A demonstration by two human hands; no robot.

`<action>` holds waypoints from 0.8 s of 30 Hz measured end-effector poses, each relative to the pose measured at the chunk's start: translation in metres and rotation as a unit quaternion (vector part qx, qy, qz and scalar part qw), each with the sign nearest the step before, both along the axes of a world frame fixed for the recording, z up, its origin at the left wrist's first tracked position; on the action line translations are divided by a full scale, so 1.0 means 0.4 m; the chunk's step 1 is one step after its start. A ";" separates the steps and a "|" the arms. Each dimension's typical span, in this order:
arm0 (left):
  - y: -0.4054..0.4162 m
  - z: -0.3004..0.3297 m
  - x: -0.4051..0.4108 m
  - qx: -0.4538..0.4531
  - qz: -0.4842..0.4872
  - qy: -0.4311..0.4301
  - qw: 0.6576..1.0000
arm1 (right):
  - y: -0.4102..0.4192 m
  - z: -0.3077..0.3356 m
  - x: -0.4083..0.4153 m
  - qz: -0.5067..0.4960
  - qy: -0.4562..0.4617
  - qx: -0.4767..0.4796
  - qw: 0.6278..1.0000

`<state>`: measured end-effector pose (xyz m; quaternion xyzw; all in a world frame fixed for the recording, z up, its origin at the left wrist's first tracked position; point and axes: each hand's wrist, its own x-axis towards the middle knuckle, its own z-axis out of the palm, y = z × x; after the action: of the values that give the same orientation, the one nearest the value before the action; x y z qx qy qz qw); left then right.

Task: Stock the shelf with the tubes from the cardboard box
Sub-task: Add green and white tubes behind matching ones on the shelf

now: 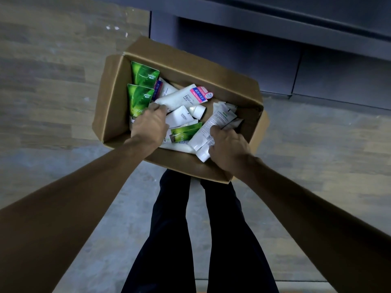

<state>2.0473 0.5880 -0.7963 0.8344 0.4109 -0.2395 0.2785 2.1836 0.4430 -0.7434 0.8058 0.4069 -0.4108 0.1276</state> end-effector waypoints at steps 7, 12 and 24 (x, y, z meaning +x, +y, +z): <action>0.014 0.007 -0.005 -0.039 0.011 -0.016 0.999 | -0.002 -0.023 -0.034 -0.076 -0.012 -0.004 0.997; 0.030 -0.007 -0.023 -0.079 0.021 -0.032 0.996 | -0.008 -0.028 -0.036 -0.196 -0.016 0.040 0.980; 0.040 0.001 -0.052 -0.137 -0.049 -0.008 0.989 | 0.001 -0.066 -0.063 -0.521 0.059 -0.004 0.852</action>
<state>2.0265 0.6039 -0.7959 0.8092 0.3311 -0.3003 0.3813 2.1586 0.4434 -0.7697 0.8732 -0.0670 -0.4660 -0.1259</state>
